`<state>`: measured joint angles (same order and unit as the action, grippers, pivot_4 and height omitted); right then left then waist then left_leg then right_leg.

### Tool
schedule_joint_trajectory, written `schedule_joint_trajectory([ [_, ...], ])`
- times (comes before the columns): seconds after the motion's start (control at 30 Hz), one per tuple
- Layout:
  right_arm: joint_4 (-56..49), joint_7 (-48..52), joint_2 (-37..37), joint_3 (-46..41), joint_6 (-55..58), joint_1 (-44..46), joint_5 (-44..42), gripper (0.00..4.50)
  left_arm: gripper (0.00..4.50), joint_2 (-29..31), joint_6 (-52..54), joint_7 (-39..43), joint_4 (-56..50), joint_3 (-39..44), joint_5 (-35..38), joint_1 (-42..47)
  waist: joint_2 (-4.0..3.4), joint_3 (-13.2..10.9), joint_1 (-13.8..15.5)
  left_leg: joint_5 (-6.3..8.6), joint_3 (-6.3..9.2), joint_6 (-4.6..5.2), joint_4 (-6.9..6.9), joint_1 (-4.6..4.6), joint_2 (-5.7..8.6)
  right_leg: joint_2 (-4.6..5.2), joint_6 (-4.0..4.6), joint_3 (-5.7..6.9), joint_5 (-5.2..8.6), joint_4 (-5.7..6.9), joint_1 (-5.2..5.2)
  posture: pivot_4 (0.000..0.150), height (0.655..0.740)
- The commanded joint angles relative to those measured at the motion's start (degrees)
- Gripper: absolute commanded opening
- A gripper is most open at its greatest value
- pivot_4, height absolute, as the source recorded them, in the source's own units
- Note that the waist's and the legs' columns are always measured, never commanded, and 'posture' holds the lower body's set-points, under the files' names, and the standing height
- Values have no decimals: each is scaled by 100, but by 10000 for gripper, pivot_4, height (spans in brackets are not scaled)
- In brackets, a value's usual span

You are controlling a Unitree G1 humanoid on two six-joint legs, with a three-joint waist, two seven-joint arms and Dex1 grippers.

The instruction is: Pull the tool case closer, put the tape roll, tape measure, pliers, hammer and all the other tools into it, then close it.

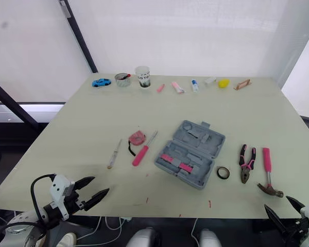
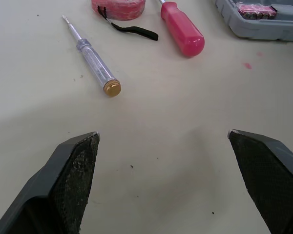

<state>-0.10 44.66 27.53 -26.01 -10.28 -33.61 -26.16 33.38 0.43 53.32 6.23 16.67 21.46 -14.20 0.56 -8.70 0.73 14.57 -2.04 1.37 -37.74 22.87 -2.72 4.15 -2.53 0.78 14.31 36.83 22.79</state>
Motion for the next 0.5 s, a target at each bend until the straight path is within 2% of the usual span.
schedule_joint_trajectory([
  [0.03, -237, -35, -12, -216, 0, -117, -73, 43956, 45000, 57, -107, 24, -15, 53, -1, -8, 0, 0, 0, 0, 0, 0, 0, 0, 0, 0, 0, 0, 0, 0, 0, 1500, 7400],
  [0.5, -605, 15, 45, -116, 134, -93, -47, 43956, 45000, 189, 171, 151, 160, 106, 206, 461, 3, 1, 5, 0, -1, 0, 1, 0, -1, -2, -3, 0, 1, 0, 2, 1500, 7400],
])
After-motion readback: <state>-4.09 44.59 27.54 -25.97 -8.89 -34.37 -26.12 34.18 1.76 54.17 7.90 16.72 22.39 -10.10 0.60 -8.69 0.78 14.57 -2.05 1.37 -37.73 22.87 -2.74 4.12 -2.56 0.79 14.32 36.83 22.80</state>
